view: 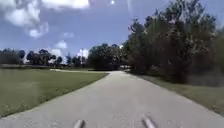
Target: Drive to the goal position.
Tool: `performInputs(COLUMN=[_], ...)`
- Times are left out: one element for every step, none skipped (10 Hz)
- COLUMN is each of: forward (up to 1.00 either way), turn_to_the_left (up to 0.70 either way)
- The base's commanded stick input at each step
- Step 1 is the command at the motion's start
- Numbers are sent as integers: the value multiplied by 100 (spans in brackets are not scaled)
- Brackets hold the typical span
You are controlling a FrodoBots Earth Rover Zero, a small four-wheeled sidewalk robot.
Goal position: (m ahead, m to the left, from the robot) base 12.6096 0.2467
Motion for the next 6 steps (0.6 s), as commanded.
performInputs(forward=[50,50,50,50,50,50], turn_to_the_left=[0,0,0,0,0,0])
